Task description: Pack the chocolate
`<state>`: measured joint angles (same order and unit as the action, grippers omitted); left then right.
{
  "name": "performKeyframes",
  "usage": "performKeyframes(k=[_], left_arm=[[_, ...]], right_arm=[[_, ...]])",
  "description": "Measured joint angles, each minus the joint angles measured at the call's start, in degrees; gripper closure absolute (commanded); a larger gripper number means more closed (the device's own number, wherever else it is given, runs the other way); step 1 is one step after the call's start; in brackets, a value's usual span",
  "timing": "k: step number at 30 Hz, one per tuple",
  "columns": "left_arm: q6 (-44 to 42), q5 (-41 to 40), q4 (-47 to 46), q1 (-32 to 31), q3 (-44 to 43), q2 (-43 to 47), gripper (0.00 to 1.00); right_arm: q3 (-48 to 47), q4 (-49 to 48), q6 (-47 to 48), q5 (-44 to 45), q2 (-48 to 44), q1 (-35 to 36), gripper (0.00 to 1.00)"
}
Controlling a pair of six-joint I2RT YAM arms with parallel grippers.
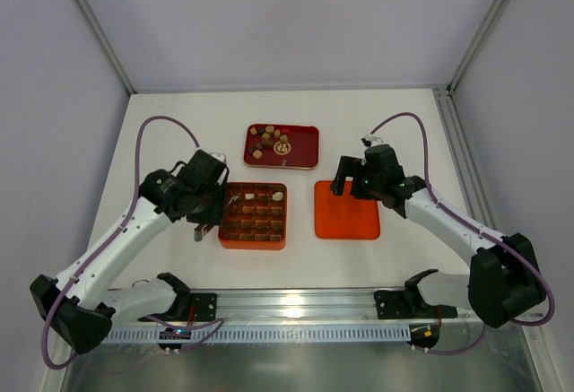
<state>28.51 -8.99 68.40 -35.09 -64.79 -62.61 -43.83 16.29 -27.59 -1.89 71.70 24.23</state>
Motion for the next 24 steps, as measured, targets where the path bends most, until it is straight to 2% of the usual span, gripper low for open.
performKeyframes(k=[19, 24], left_arm=[[0.0, 0.0, 0.1, 0.0, -0.1, 0.0, 0.6], [0.0, 0.3, 0.4, 0.0, -4.2, -1.5, 0.6]], right_arm=[[0.0, 0.0, 0.0, -0.4, 0.3, 0.0, 0.0], [-0.3, 0.0, 0.0, -0.5, 0.4, 0.0, 0.0]])
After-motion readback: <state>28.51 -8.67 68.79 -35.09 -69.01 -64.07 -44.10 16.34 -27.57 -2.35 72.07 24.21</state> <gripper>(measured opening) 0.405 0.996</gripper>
